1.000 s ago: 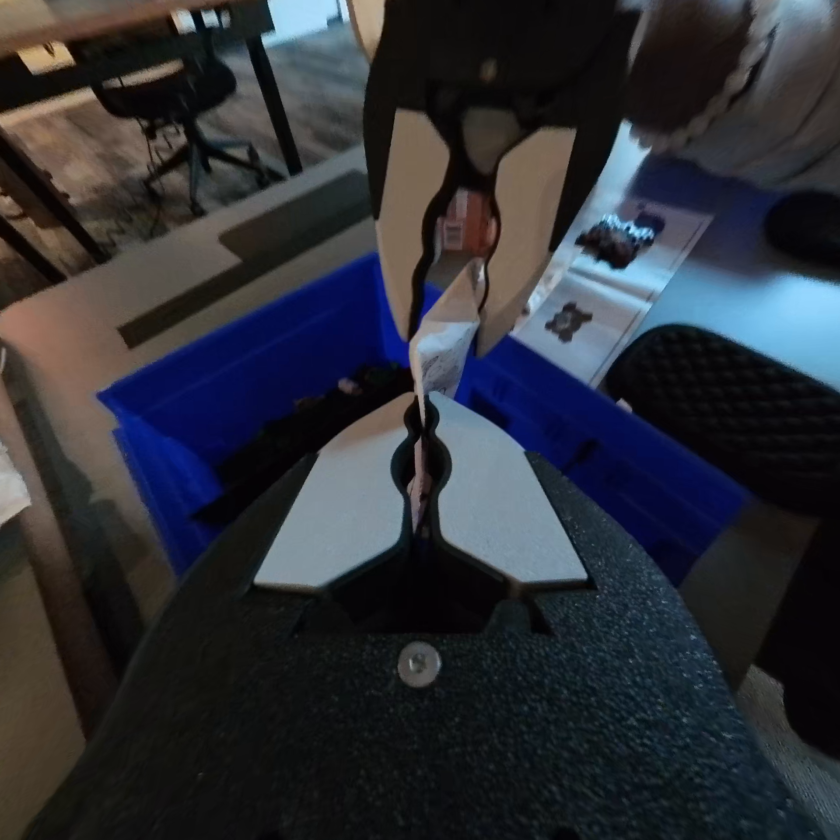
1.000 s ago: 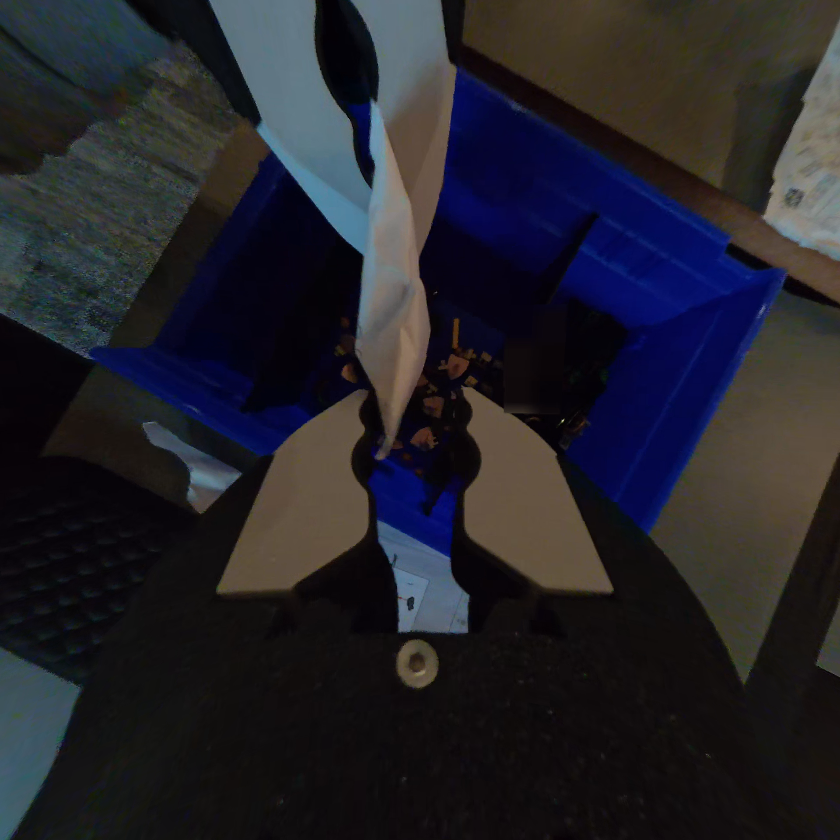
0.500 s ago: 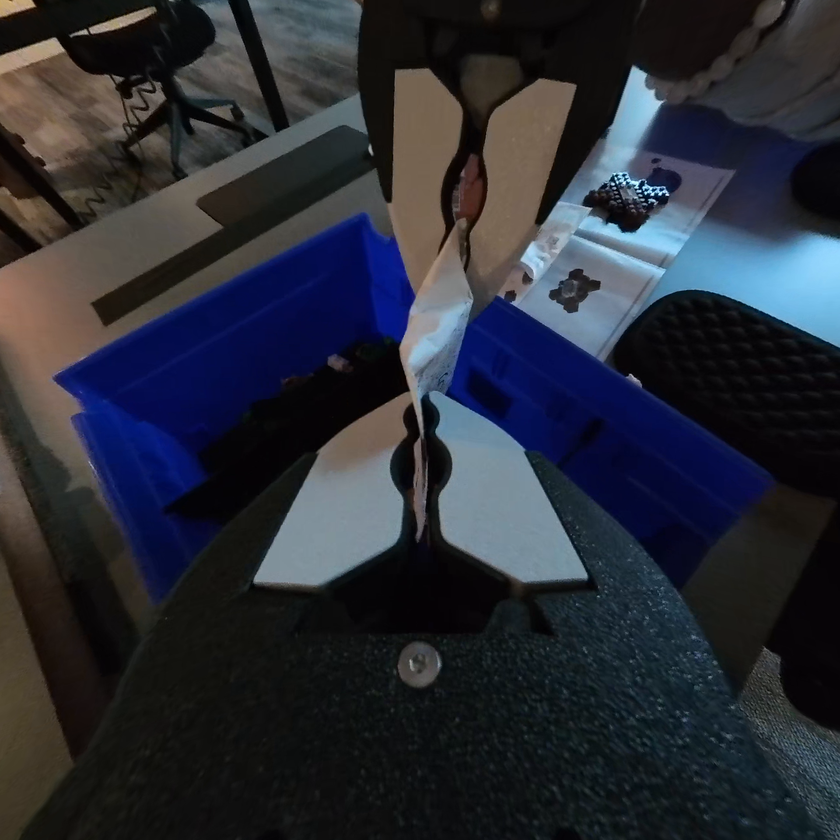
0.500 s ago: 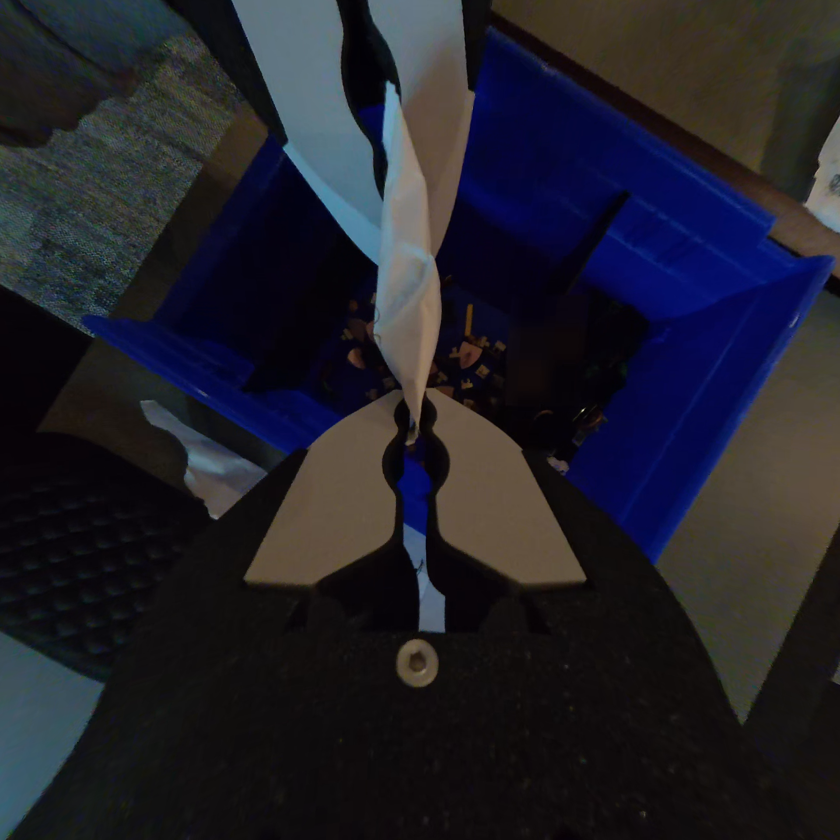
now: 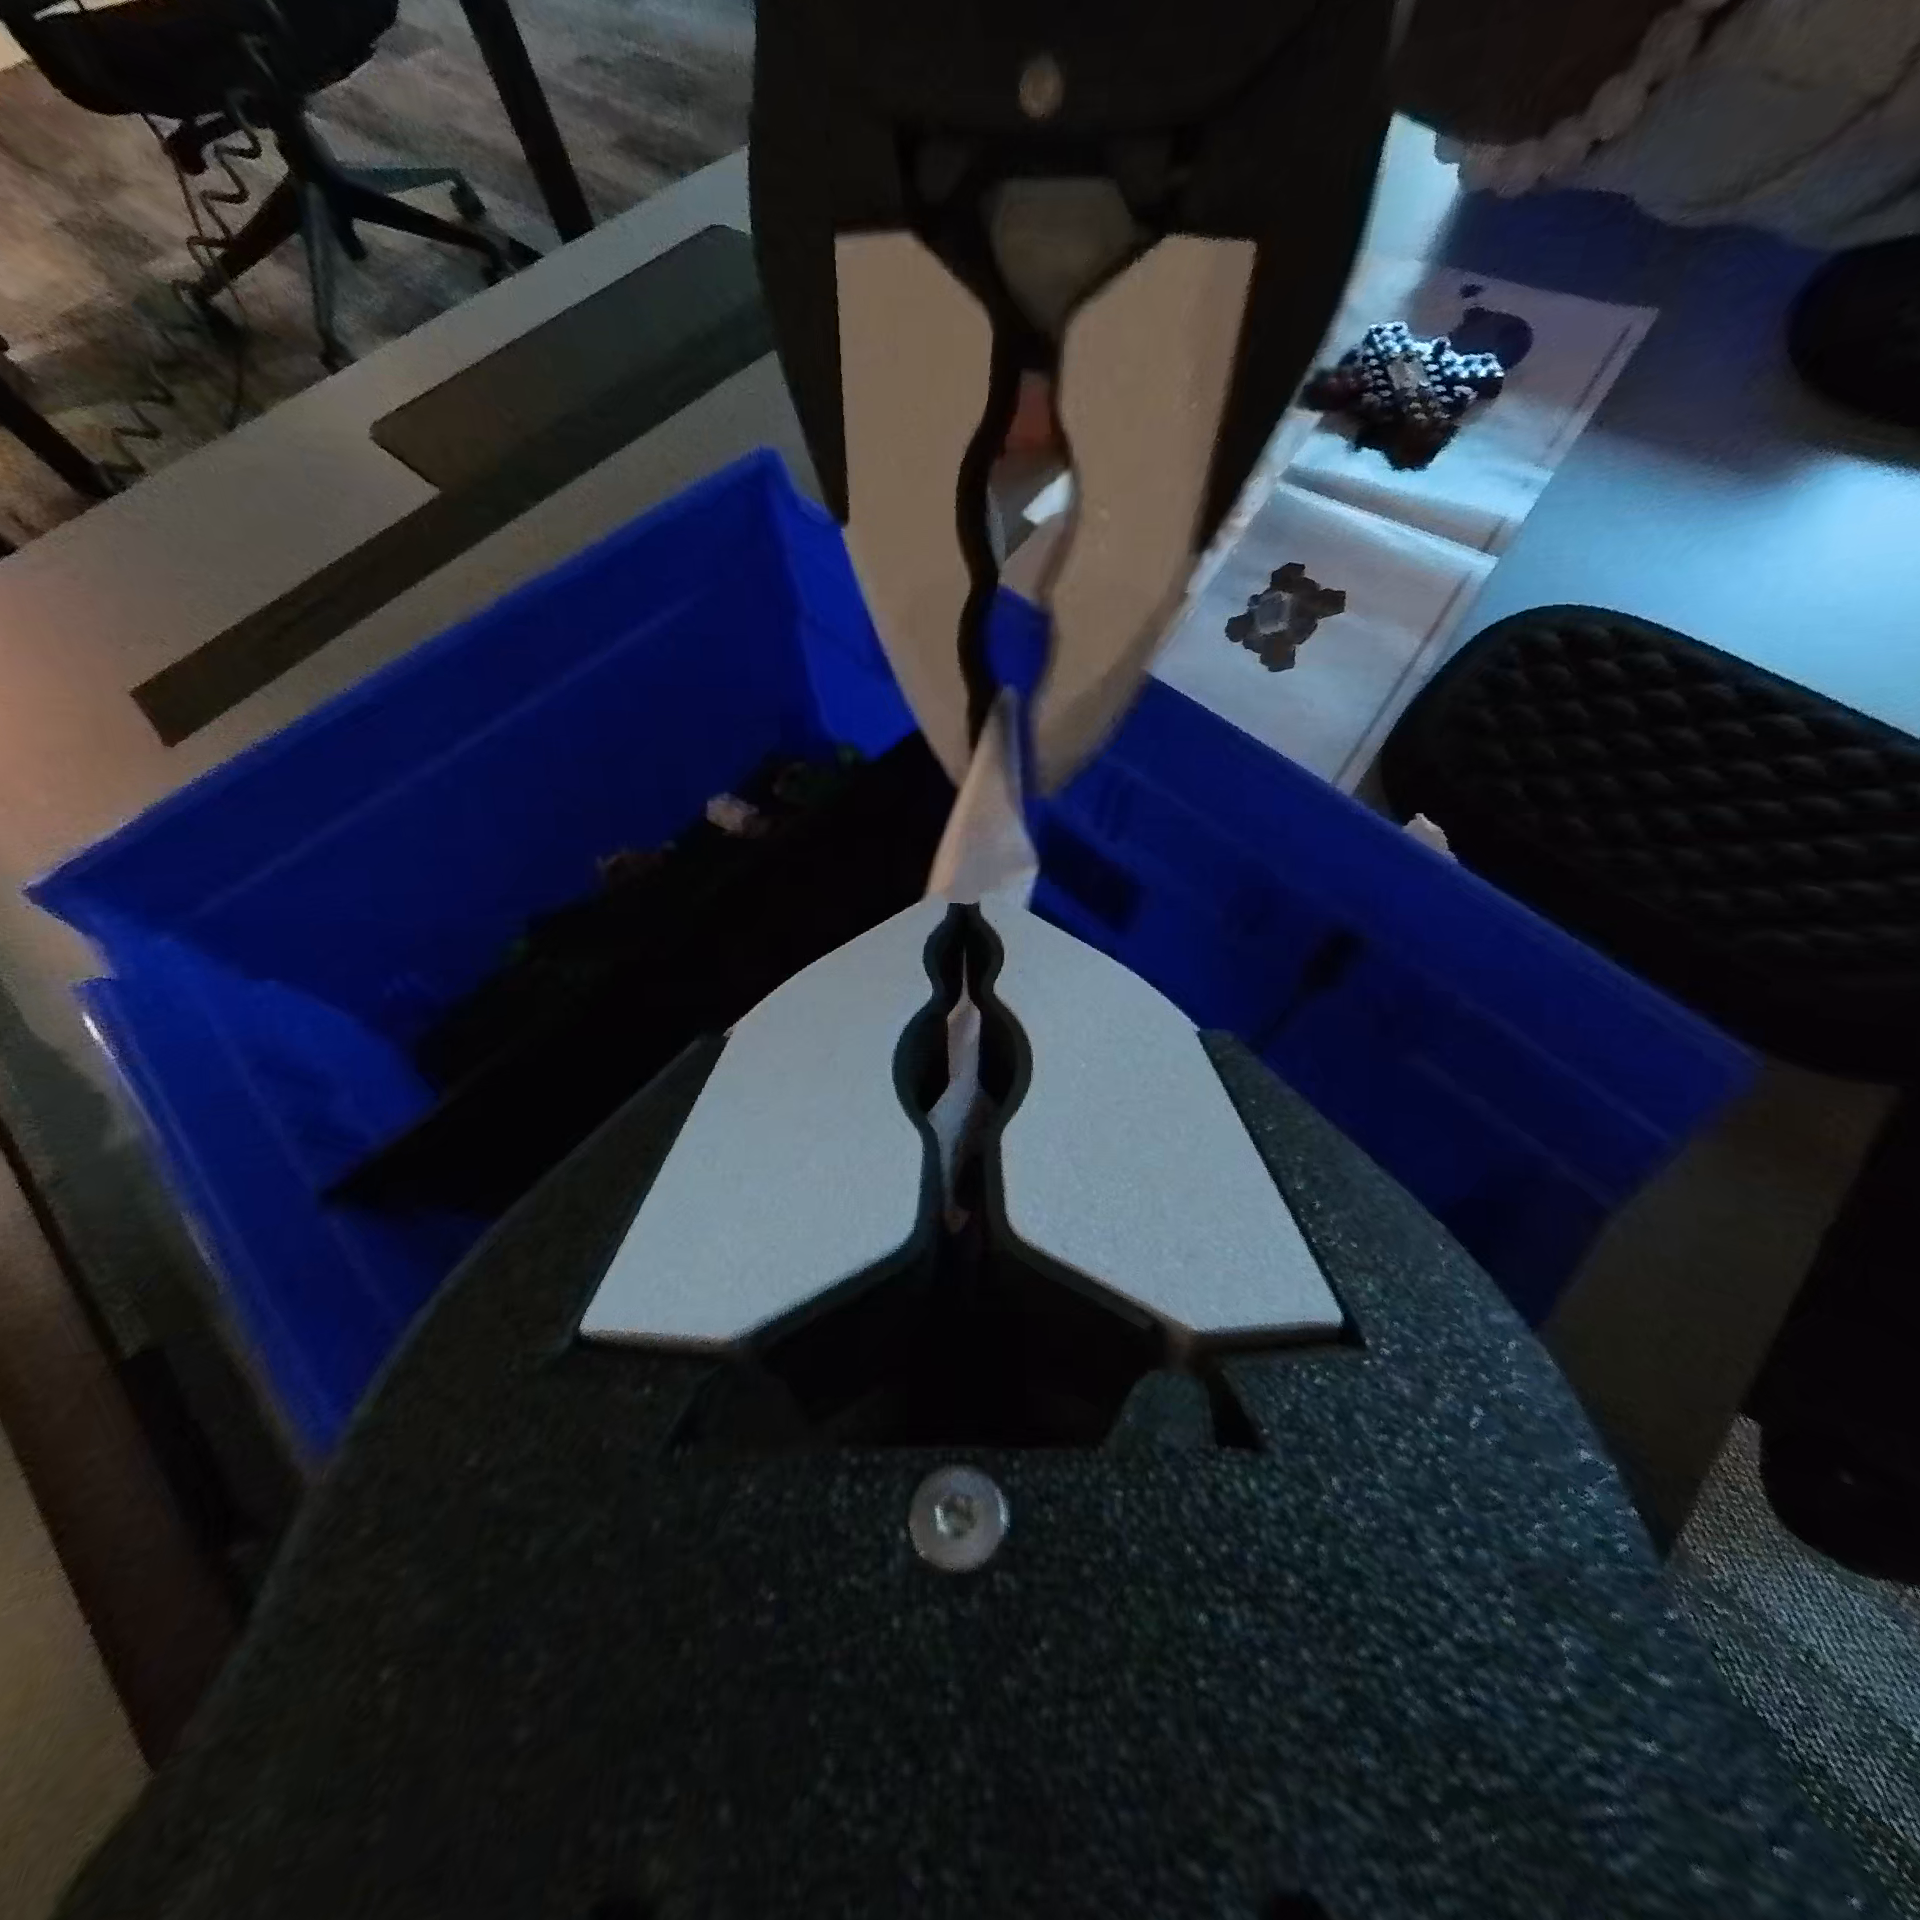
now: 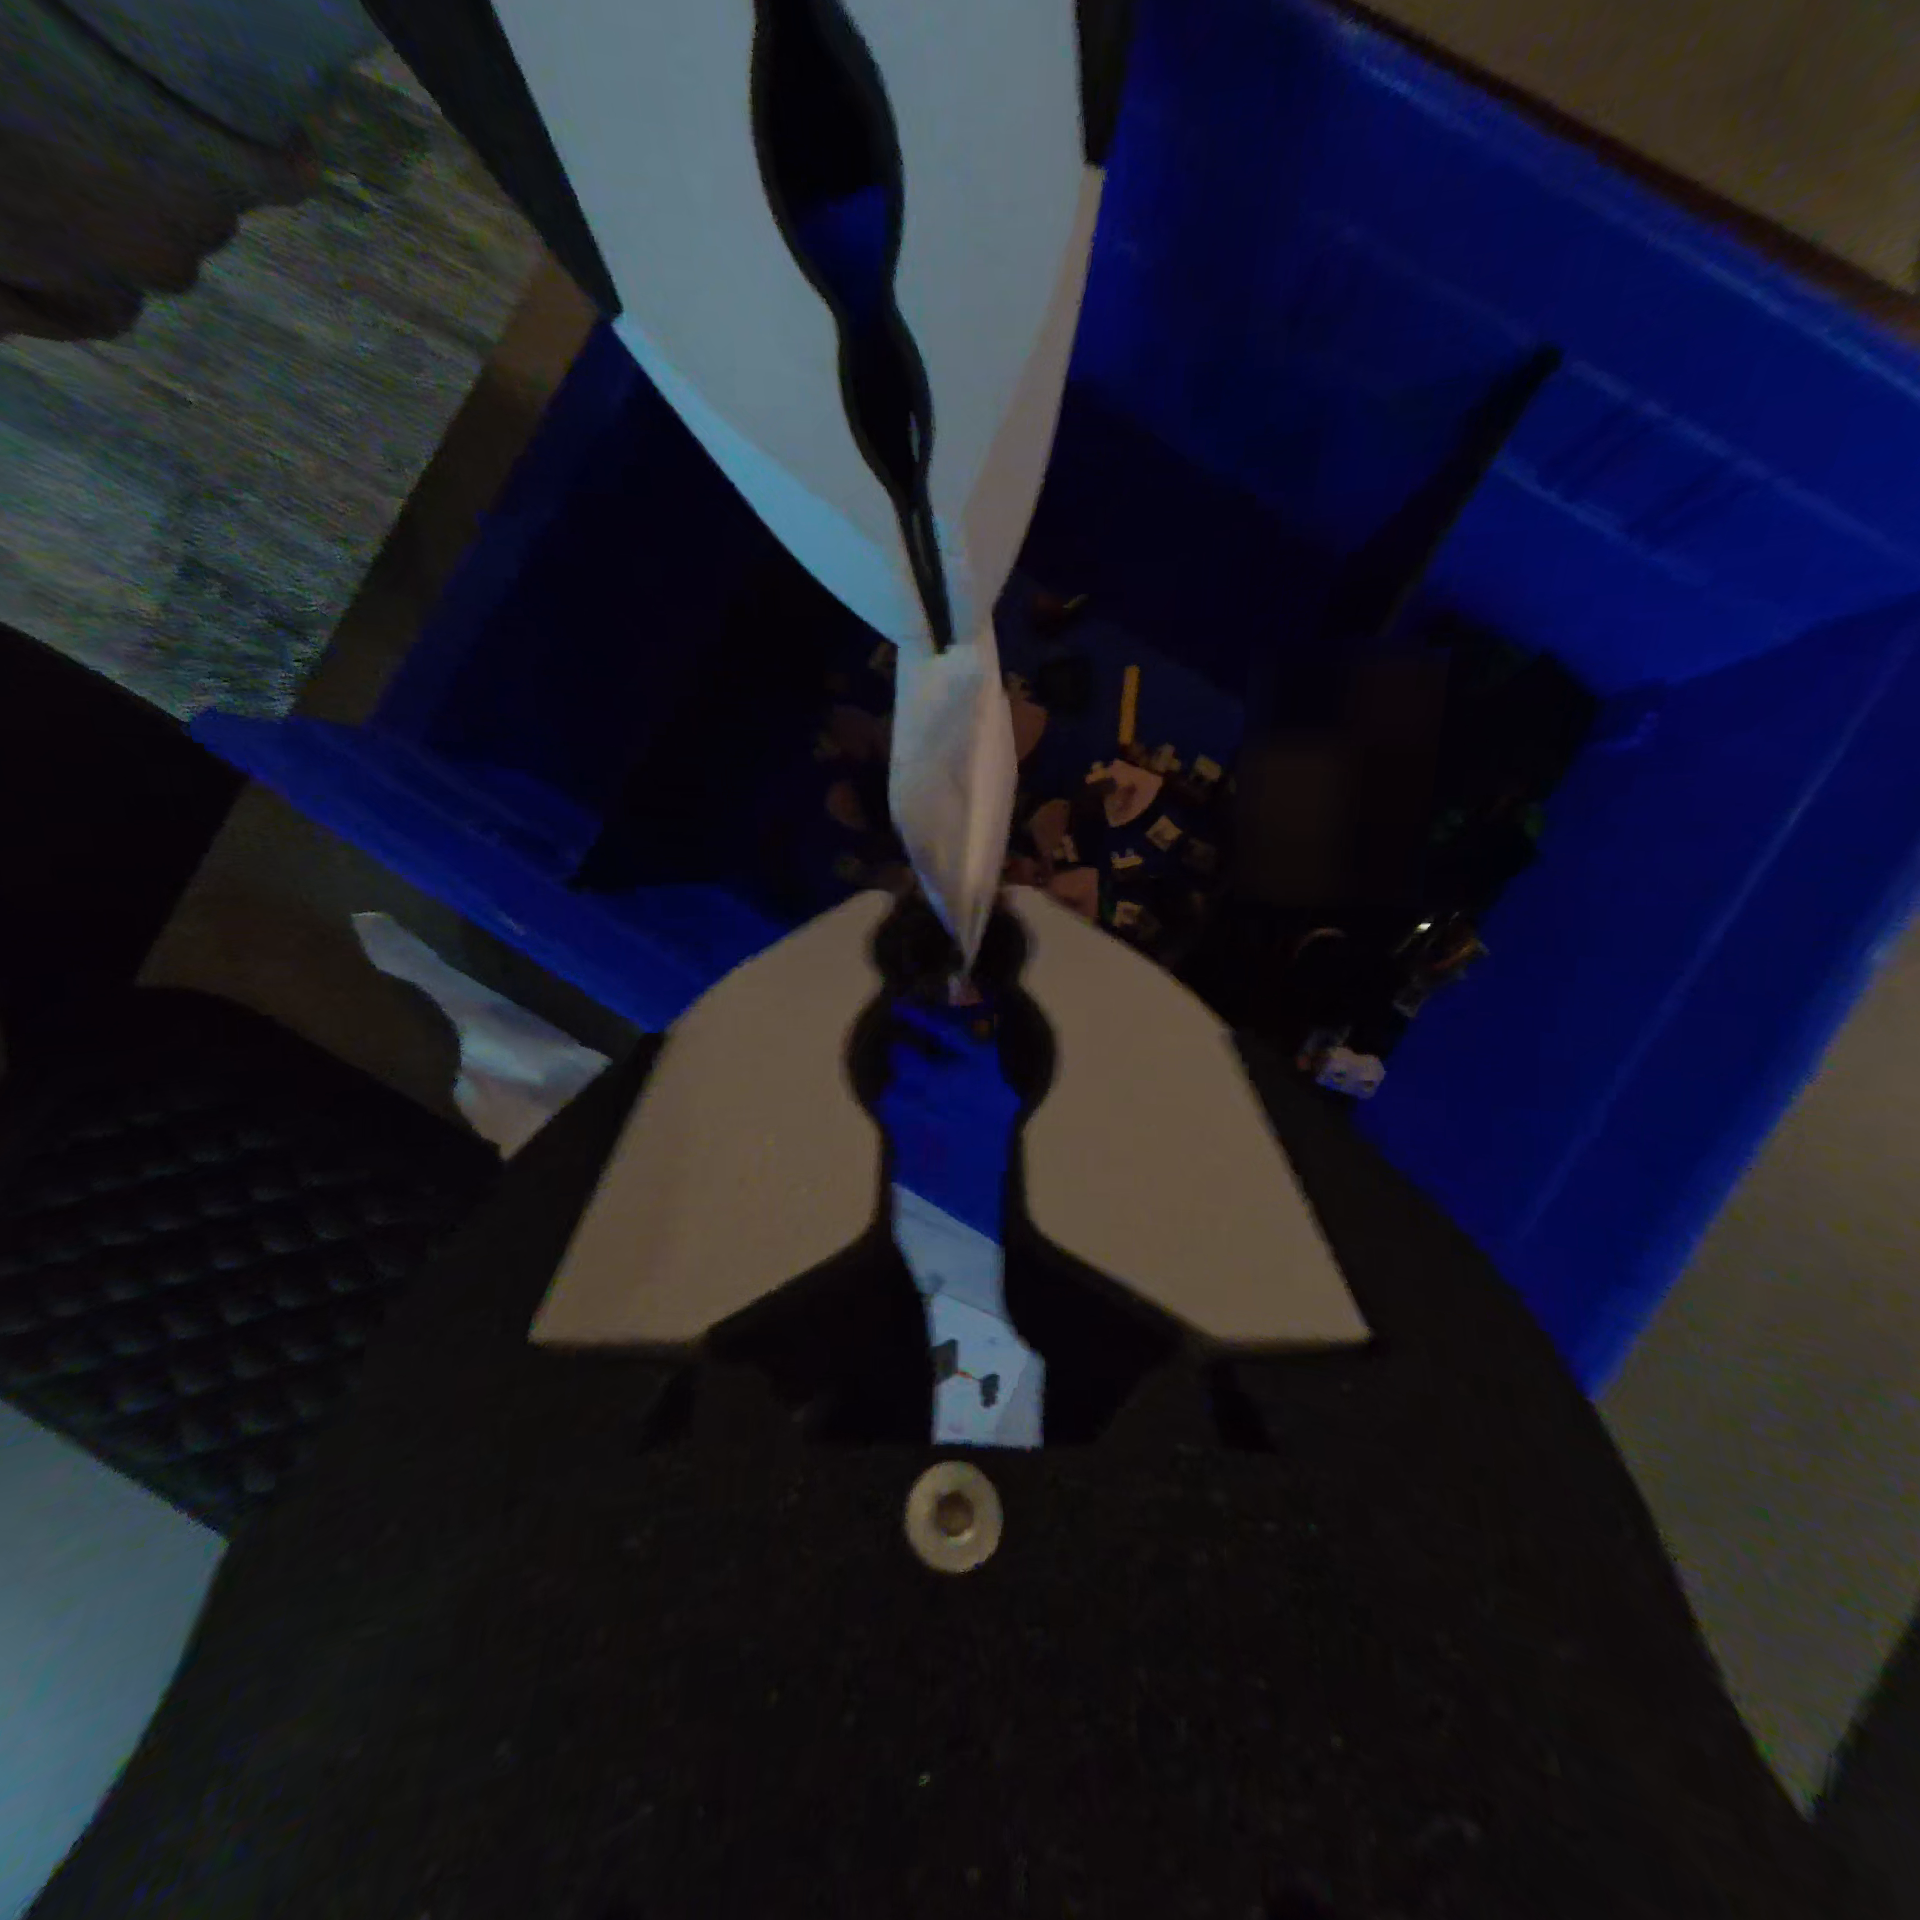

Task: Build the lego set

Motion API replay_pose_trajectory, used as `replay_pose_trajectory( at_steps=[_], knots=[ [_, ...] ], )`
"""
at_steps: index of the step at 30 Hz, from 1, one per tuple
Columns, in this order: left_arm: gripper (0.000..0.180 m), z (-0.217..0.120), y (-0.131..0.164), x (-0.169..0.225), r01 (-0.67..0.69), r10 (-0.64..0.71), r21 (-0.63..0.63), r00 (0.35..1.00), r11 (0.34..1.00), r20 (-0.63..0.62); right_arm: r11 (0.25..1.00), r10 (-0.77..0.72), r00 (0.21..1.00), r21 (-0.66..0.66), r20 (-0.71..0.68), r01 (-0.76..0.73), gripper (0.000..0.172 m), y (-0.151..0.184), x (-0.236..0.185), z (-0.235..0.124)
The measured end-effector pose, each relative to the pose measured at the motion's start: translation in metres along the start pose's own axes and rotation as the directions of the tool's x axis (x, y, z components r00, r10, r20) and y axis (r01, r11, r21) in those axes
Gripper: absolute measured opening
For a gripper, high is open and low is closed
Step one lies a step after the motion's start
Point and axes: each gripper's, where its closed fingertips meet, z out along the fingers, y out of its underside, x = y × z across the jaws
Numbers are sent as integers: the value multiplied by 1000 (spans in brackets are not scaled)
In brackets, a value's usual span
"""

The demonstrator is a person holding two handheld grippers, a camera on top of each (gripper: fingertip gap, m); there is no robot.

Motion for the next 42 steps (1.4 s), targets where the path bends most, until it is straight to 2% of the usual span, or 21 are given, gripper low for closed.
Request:
replay_pose_trajectory(
  at_steps=[1, 3, 4, 8, 11, 15, 17, 20, 22, 24, 26, 28, 30, 31, 32, 33, 34, 36, 39, 41, 42],
  knots=[
    [0, 0, 0, -1, 1, -1, -2, 1000, 1000, 4, 1000, 9, 1000, -7, 0, -9, 23, 0, 0, 3],
    [0, 1, -2, 1, -8, 8, -7, 1000, 1000, -5, 999, -22, 1000, -29, -6, 22, 4, 3, -2, 8],
    [0, 0, -2, 0, -14, 14, -15, 1000, 1000, 4, 999, -39, 998, -26, -49, 38, 1, 3, 3, 10],
    [26, -11, 3, -9, 7, -6, -14, 998, 1000, 60, 995, 10, 999, 102, -34, -7, 0, -9, 4, 4],
    [35, -10, 10, -4, 28, -27, -34, 999, 999, 28, 993, 40, 999, 109, -33, -37, 0, -5, 10, 3],
    [40, -9, 4, -3, -16, 19, -42, 998, 999, 55, 975, 149, 989, 163, 18, -150, 0, -9, 11, -2],
    [42, -17, -4, -9, -12, 12, -8, 996, 1000, 89, 958, 208, 977, 194, 43, -212, 0, -10, 13, -7],
    [44, -30, -17, -3, -22, 19, 47, 998, 999, 61, 918, 284, 953, 256, 108, -302, 0, -13, 17, -16],
    [42, -32, -21, 0, -43, 39, 51, 996, 998, 77, 887, 303, 937, 308, 177, -345, 0, -20, 14, -22],
    [37, -19, -17, 2, -63, 64, -16, 994, 998, 84, 867, 309, 925, 336, 219, -369, 0, -25, 10, -25],
    [1, -9, -10, -5, -90, 102, -96, 986, 991, 131, 888, 271, 942, 326, 196, -323, 0, -23, 5, -23],
    [0, -9, -13, -3, -60, 67, -74, 992, 996, 105, 918, 174, 973, 334, 149, -215, 3, -20, -2, -25],
    [0, -13, -18, -5, -41, 46, -44, 993, 998, 110, 933, 142, 981, 314, 129, -176, 30, -14, -6, -27],
    [0, -15, -19, -6, -42, 46, -37, 993, 998, 111, 942, 136, 985, 293, 108, -162, 37, -8, -5, -26],
    [0, -17, -23, -5, -44, 46, -19, 994, 999, 103, 949, 113, 989, 285, 100, -137, 34, -5, -6, -24],
    [0, -17, -27, -3, -37, 36, 4, 995, 999, 93, 948, 80, 991, 300, 105, -109, 23, -7, -9, -23],
    [0, -16, -30, 0, -35, 34, 9, 996, 999, 79, 943, 46, 994, 324, 94, -75, 1, -11, -10, -23],
    [0, -12, -27, -2, -71, 76, -51, 991, 996, 112, 954, 25, 1000, 297, 14, -28, 0, -12, -5, -20],
    [0, -9, -27, 1, -87, 95, -82, 991, 993, 98, 941, -17, 996, 339, 83, -12, 0, -23, -21, -16],
    [0, -8, -27, 2, -94, 102, -88, 990, 992, 94, 959, 10, 999, 281, 53, -25, 3, -18, -16, -11],
    [0, -9, -24, 0, -100, 112, -106, 988, 989, 109, 971, 25, 1000, 238, -4, -24, 5, -12, -7, -10]
  ],
)
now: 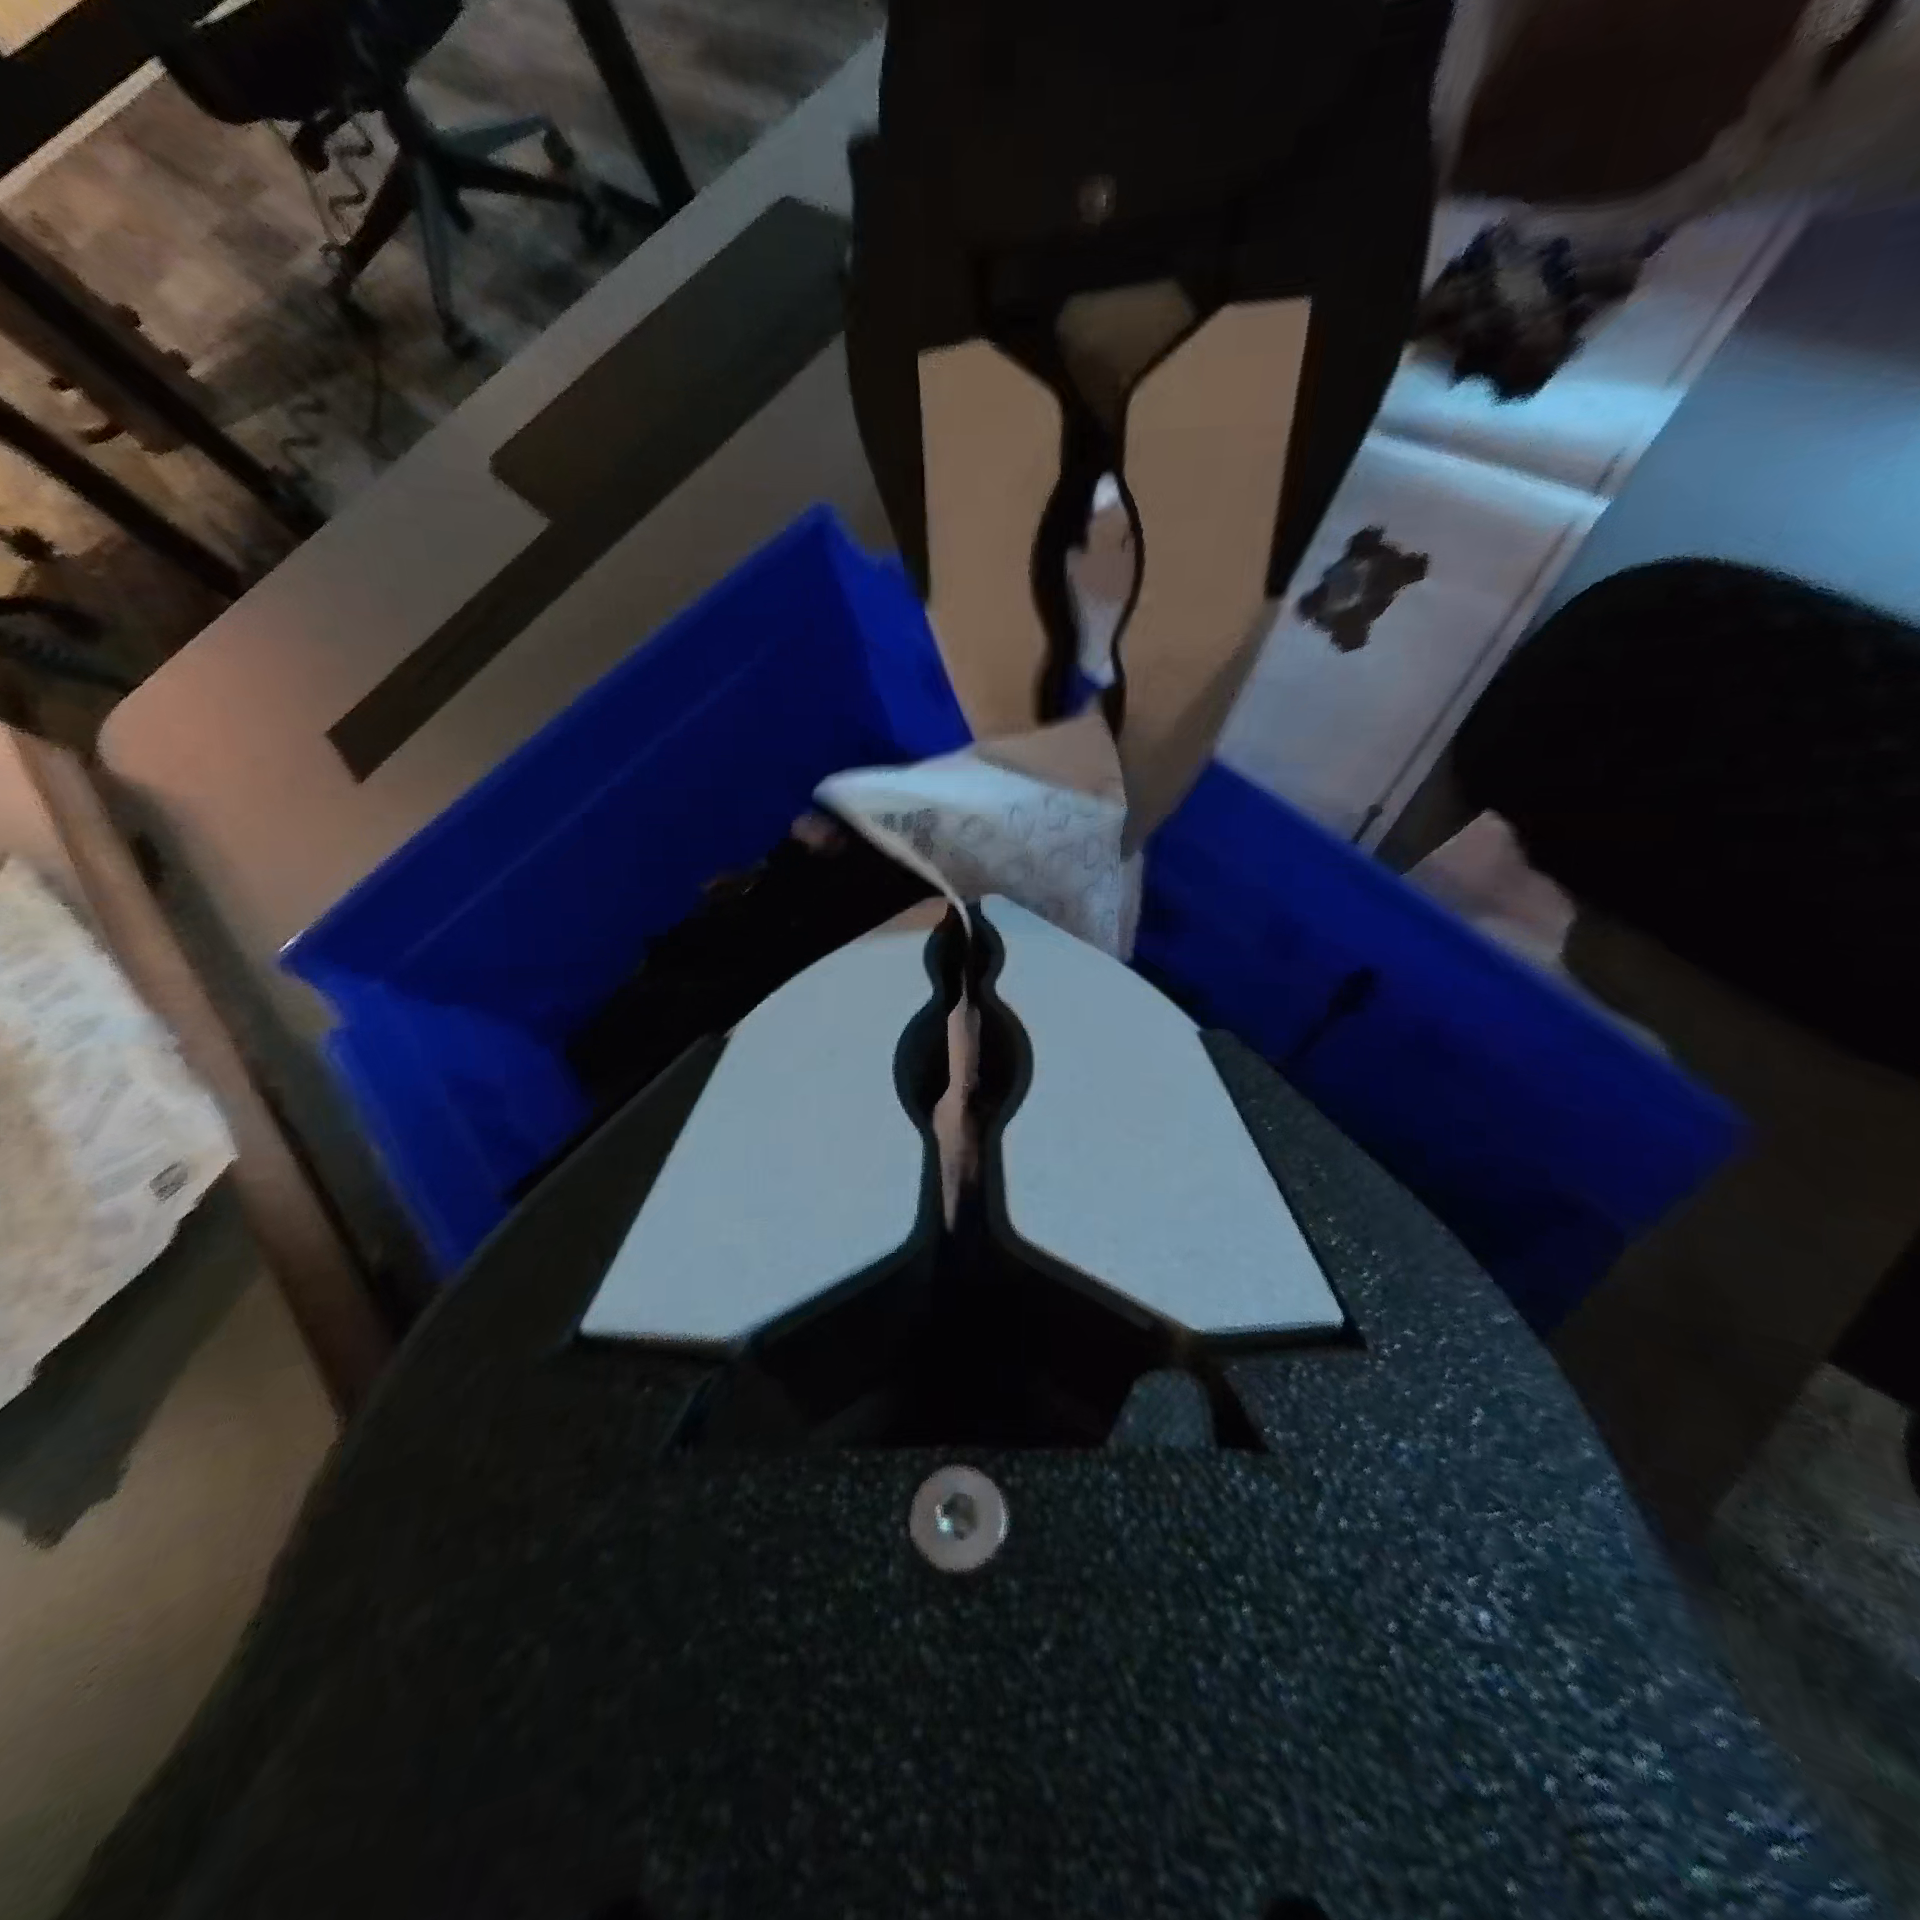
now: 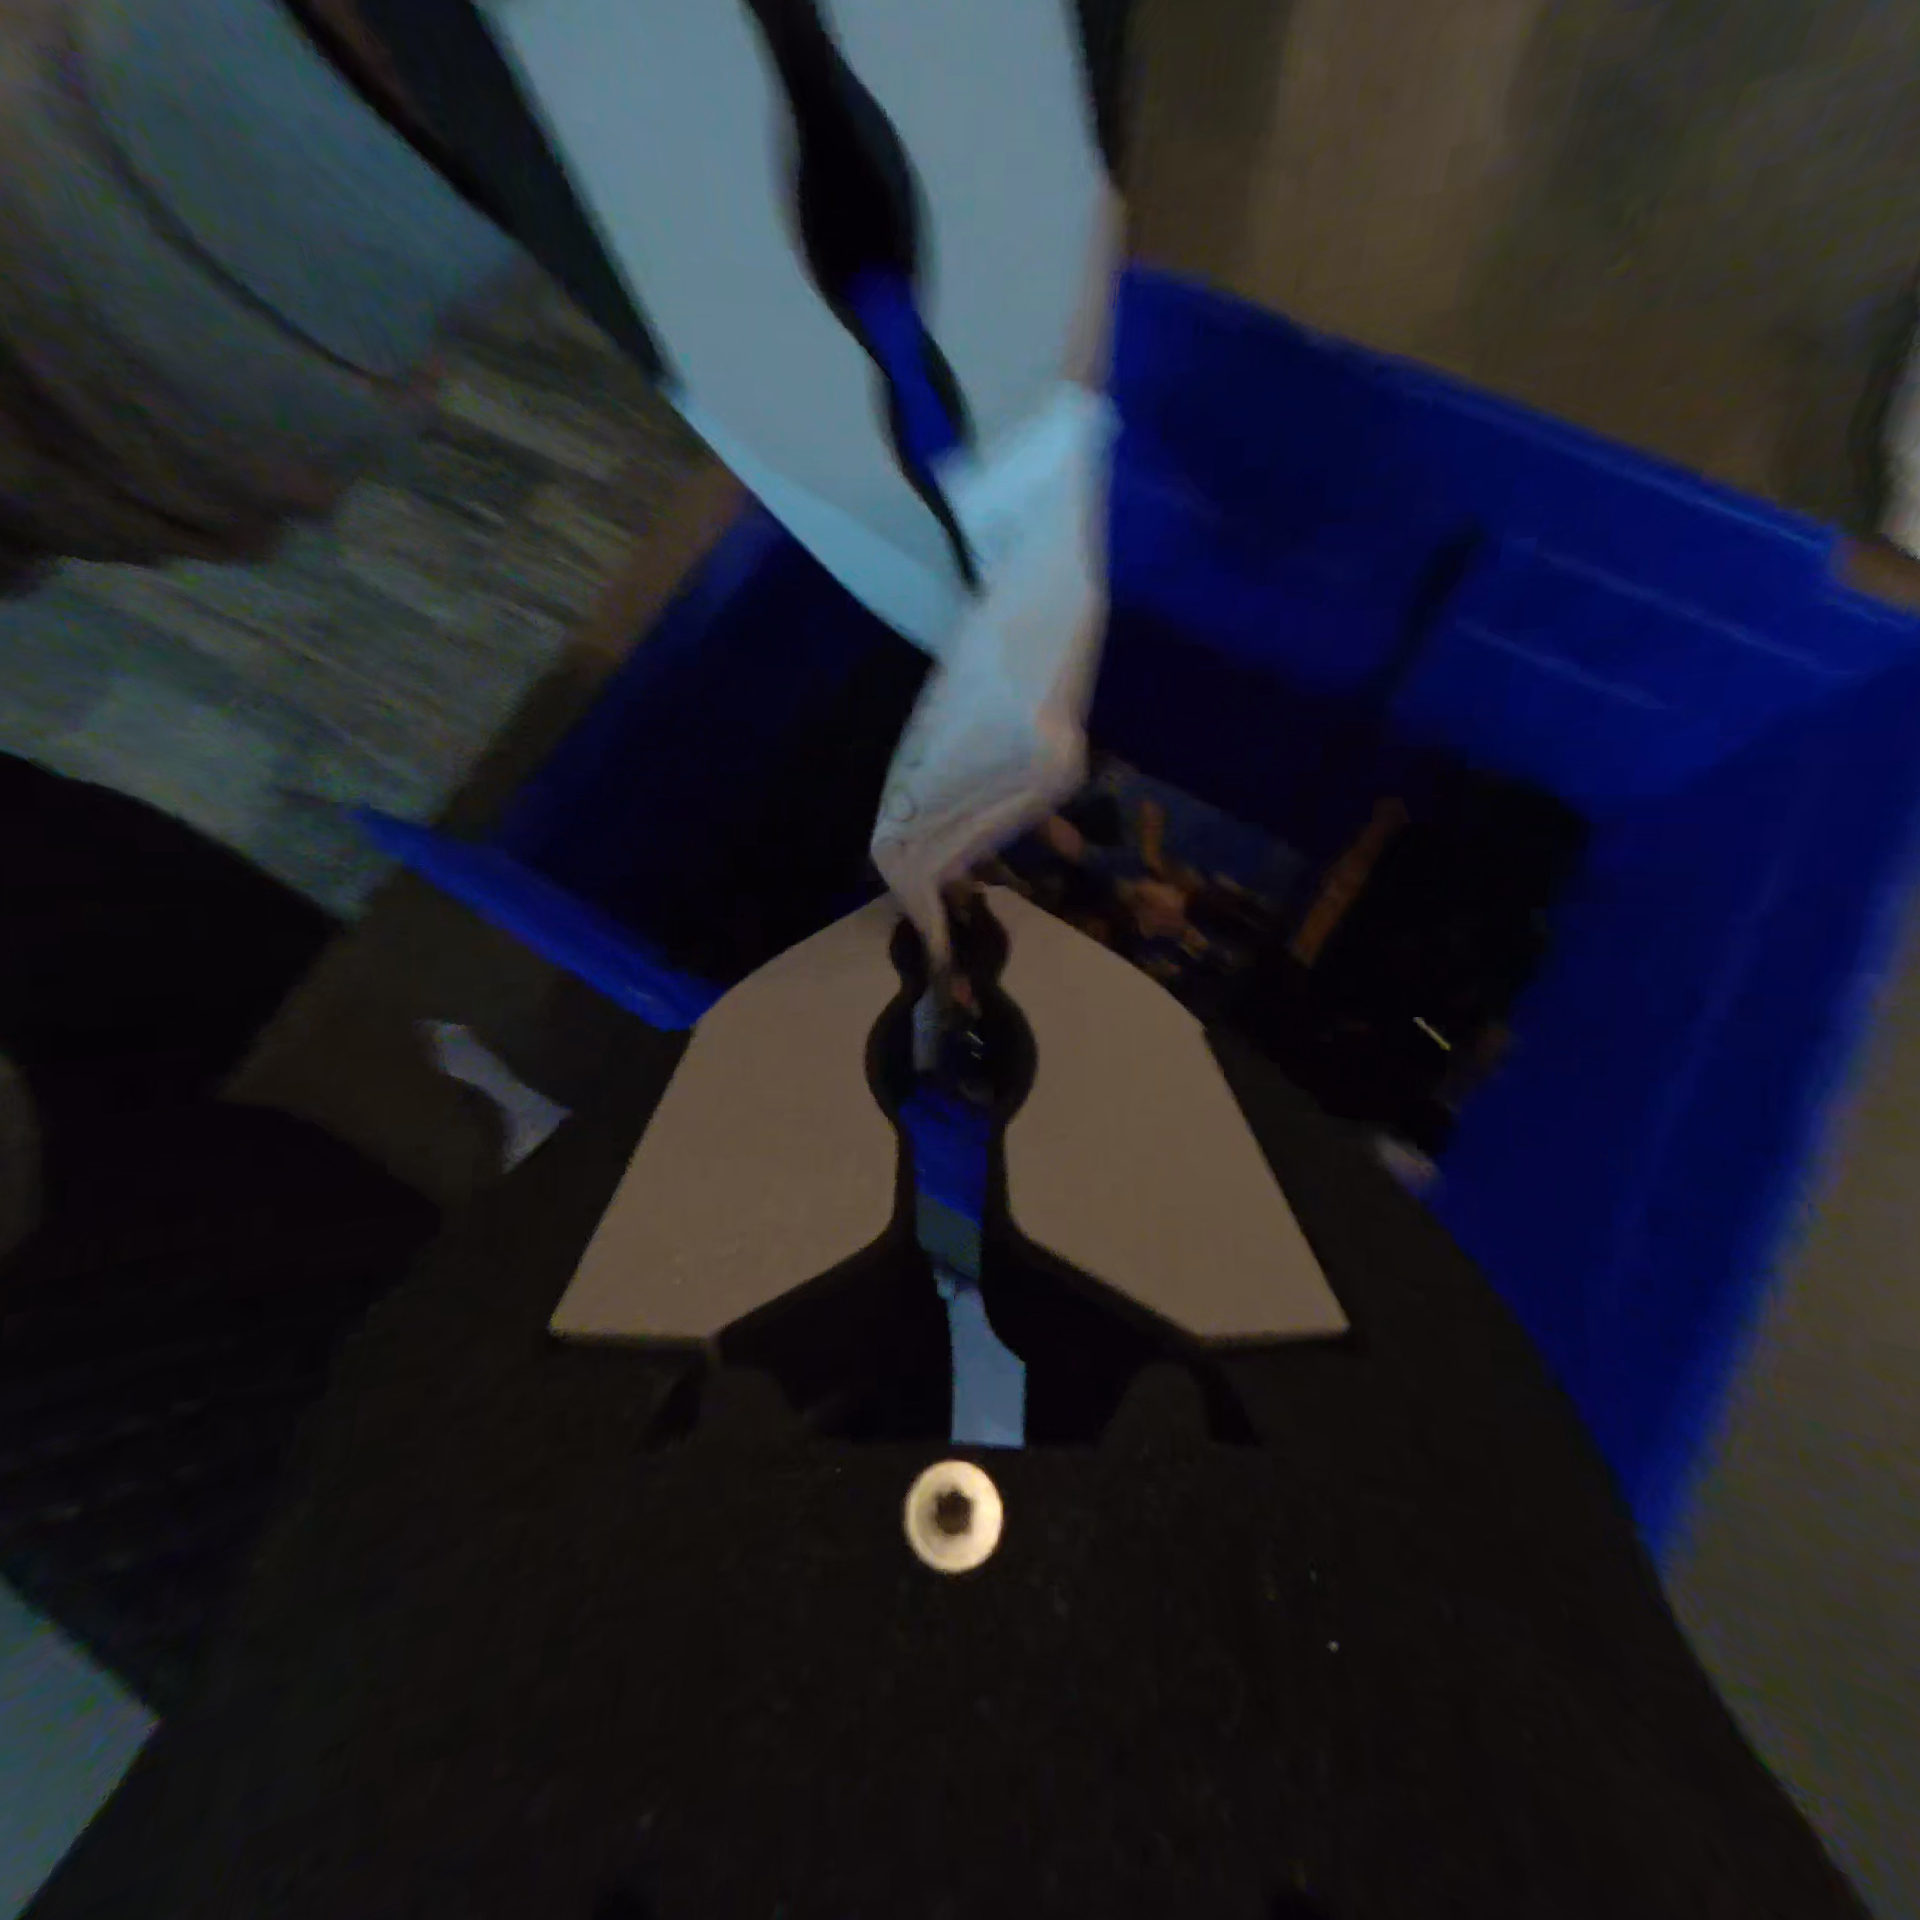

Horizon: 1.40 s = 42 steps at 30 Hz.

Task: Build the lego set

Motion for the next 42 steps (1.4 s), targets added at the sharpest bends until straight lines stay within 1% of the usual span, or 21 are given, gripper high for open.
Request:
replay_pose_trajectory(
  at_steps=[1, 4, 7, 10, 13, 15, 16, 17, 18, 20, 23, 24, 26, 27, 28, 29, 31, 33, 37, 38, 42],
  knots=[
    [0, -2, 3, -3, 1, -1, -10, 1000, 1000, 17, 999, -5, 998, -41, -63, 3, 0, 7, 9, -2],
    [0, -9, -4, -3, 38, -38, 69, 999, 997, 3, 1000, 20, 997, -2, -73, -20, 0, 0, 12, -8],
    [0, -1, -6, 8, 4, -2, 50, 999, 999, -39, 998, -35, 993, -50, -112, 29, 0, 2, 13, -3],
    [0, -2, -3, -9, 19, -20, 25, 999, 1000, 41, 998, -34, 999, 52, 10, 34, 1, -10, -6, 2],
    [0, -5, -6, -10, -4, 1, 59, 999, 998, 41, 1000, -27, 990, -9, -141, 26, 0, -3, 20, -5],
    [0, -6, -9, -5, 7, -8, 94, 1000, 996, 20, 999, -3, 995, 33, -102, 6, 0, -8, 17, -6],
    [0, -6, -8, -7, 23, -25, 90, 999, 996, 28, 1000, -5, 996, 29, -86, 7, 3, -9, 13, -5],
    [0, -3, -3, -9, 24, -27, 65, 999, 998, 39, 1000, -12, 997, 27, -72, 14, 23, -12, 9, -2],
    [0, 0, 0, -9, 20, -22, 49, 999, 999, 40, 1000, -22, 997, 15, -74, 23, 29, -11, 8, 0],
    [0, 1, 3, -12, 22, -24, 37, 998, 999, 56, 999, -50, 993, -8, -108, 49, 0, -7, 11, 0],
    [0, -4, -1, -12, 28, -32, 75, 998, 997, 51, 998, -5, 996, 56, -91, 10, 0, -14, 13, -4],
    [0, -5, 0, -13, 28, -32, 75, 998, 997, 55, 997, 10, 996, 74, -88, -3, 4, -16, 13, -7],
    [0, -9, 3, -16, 25, -30, 66, 997, 997, 74, 995, 43, 995, 92, -87, -35, 45, -20, 14, -12],
    [0, -11, 2, -17, 26, -32, 82, 997, 996, 74, 994, 36, 996, 109, -86, -27, 50, -24, 13, -12],
    [0, -12, -1, -16, 28, -35, 112, 998, 993, 61, 991, 10, 997, 136, -72, -1, 45, -29, 10, -10],
    [0, -11, -6, -13, 29, -36, 142, 998, 989, 45, 989, -37, 998, 138, -59, 45, 9, -31, 4, -9],
    [0, -7, -5, -9, 4, -9, 113, 999, 994, 45, 992, -106, 987, 60, -119, 114, 3, -28, 7, -7],
    [0, -6, -3, -10, -13, 8, 94, 998, 996, 56, 993, -81, 988, 73, -131, 91, 1, -29, 10, -8],
    [0, -12, -9, -13, -7, -2, 126, 997, 992, 72, 994, -25, 994, 106, -108, 37, 22, -36, 10, -9],
    [0, -11, -10, -11, -21, 12, 121, 997, 992, 74, 992, -68, 992, 96, -107, 79, 3, -35, 7, -7],
    [0, -11, -11, -9, -30, 21, 122, 997, 992, 75, 991, -64, 988, 106, -141, 79, 3, -37, 12, -10]
  ],
)
